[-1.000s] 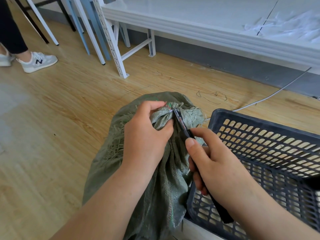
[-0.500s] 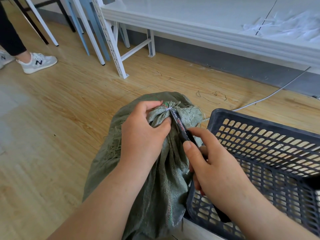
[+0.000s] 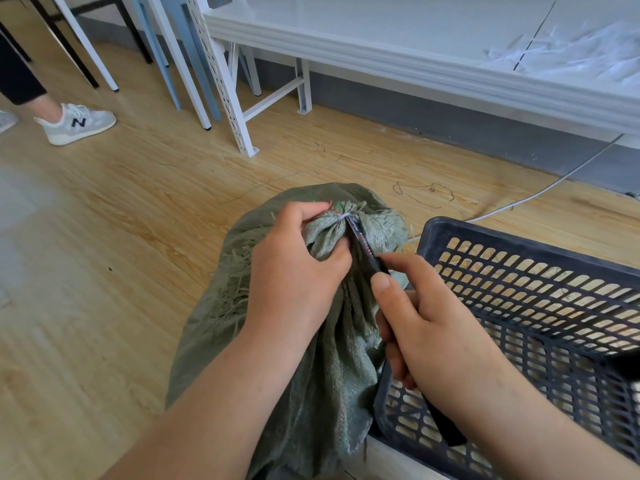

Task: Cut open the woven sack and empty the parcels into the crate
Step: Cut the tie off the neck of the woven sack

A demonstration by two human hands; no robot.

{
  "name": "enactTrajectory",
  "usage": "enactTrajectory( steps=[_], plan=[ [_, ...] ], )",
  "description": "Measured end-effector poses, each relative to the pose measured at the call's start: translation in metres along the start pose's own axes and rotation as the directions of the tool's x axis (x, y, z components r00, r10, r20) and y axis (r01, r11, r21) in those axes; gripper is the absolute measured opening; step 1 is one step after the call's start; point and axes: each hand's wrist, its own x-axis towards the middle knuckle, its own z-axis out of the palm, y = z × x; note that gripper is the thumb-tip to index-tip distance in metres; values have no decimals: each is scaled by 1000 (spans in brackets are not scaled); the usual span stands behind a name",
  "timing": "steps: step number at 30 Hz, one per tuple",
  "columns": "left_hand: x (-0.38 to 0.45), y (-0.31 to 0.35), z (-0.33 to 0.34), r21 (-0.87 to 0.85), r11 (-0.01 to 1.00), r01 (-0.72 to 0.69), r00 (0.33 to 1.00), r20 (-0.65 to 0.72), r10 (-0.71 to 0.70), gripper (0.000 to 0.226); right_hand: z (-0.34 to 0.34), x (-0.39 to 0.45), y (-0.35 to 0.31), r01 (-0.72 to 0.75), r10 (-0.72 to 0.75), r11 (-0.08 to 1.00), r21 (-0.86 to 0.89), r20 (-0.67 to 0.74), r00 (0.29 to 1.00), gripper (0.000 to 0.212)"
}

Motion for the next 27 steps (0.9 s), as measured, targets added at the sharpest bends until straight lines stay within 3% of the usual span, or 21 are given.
enactTrajectory(
  steps=[11, 17, 27],
  plan=[
    [-3, -2, 5, 14, 999, -49, 997, 54, 49, 29, -15, 6, -10, -111, 92, 980, 165, 118, 989, 14],
    [2, -7, 2, -89, 996, -4, 1000, 22, 6, 21, -21, 9, -11, -146, 82, 947, 287, 225, 971, 17],
    [6, -8, 0, -225, 971, 85, 994, 88, -67, 22, -26, 12, -10, -116, 46, 957, 267, 255, 966, 17]
  ],
)
